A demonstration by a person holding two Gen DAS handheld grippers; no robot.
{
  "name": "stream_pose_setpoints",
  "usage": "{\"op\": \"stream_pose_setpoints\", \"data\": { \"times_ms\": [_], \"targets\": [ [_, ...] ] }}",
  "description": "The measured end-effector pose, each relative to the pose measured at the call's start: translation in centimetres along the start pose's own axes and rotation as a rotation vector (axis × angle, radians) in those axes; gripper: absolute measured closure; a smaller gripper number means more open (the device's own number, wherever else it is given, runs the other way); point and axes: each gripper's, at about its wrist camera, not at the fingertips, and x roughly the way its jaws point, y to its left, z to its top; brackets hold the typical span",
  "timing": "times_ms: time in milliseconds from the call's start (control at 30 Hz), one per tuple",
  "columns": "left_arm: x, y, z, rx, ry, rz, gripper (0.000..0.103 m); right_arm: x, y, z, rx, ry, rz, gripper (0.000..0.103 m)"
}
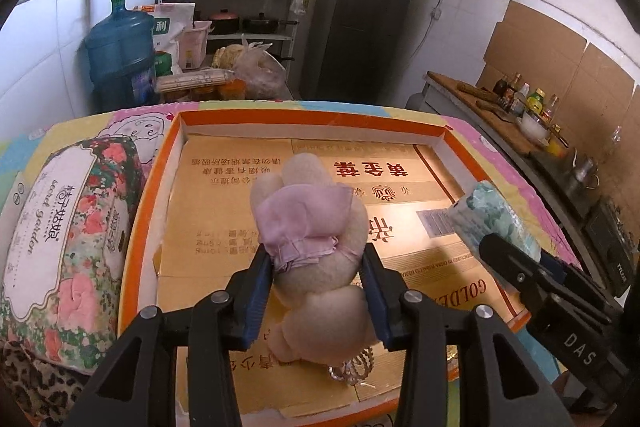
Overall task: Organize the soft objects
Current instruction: 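Carry the teddy bear and tissue pack into the wooden box and open both tools, then grasp the penguin-printed yellow snack bag with the right tool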
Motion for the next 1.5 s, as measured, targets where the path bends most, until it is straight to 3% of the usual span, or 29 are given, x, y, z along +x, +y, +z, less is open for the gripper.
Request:
{"op": "stream_pose_setpoints", "data": {
  "times_ms": [167, 233, 300, 400, 500, 767, 1067, 1233, 1500],
  "targets": [
    [0.2, 0.1, 0.1, -0.005, -0.005, -0.006, 0.051, 0.4, 0.2, -0.1, -0.005, 0.019, -0.001, 0.045],
    [0.1, 0.4, 0.0, -0.008, -0.006, -0.009, 0.036, 0.5, 0.2, -0.1, -0.003, 0.024, -0.004, 0.045],
    [0.0, 0.4, 0.1, -0.012, -0.001, -0.011, 0.028, 0.6, 0.1, -0.2, -0.001, 0.028, -0.004, 0.043],
    [-0.7, 0.1, 0.1, 0.0, -0.024, -0.006, 0.025, 0.4, 0.1, -0.2, 0.0, 0.019, 0.002, 0.036],
    [-2.1, -0.3, -0.1, 0.026, -0.068, 0.008, 0.015, -0.1, -0.1, -0.3, 0.014, 0.0, 0.017, 0.03],
    [-6.6, -0.4, -0.5, 0.068, -0.187, 0.01, 0.014, -3.1, 0.4, -0.7, 0.028, -0.07, 0.02, 0.03],
    [-12.0, 0.3, -2.6, 0.134, -0.305, 0.073, 0.012, -7.9, 4.0, -2.5, -0.004, -0.199, -0.017, 0.03],
    [-14.7, 2.2, -3.8, 0.102, -0.339, 0.059, 0.012, -9.8, 6.4, -4.1, -0.026, -0.247, -0.039, 0.029],
    [-18.9, 6.1, -5.3, 0.048, -0.386, 0.063, 0.012, -11.7, 9.1, -6.3, -0.039, -0.254, -0.03, 0.029]
  ]
}}
